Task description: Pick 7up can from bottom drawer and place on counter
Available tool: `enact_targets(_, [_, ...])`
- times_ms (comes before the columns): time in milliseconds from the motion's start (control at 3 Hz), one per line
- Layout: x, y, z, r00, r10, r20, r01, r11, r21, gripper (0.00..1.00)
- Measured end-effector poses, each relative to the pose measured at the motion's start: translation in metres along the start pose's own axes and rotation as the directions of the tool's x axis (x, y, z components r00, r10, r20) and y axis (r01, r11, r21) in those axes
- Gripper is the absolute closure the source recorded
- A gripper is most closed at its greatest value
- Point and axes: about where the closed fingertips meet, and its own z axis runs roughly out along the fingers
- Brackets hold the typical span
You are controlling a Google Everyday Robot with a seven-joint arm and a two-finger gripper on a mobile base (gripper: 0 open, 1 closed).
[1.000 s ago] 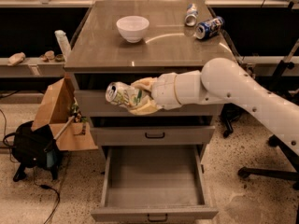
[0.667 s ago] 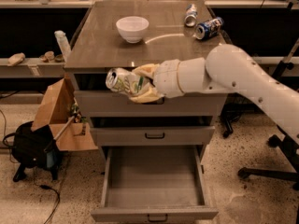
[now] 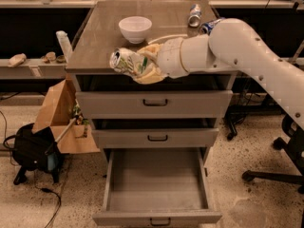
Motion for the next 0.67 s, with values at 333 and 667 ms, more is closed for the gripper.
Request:
enact_targets(333, [0.006, -0.022, 0.006, 0.999, 0.008, -0.044, -0.007, 0.9998, 0.018, 1.00])
enact_targets(667, [0.026, -0.047, 0.024, 0.994, 0.037, -0.103, -0.035, 0.9991, 0.026, 1.00])
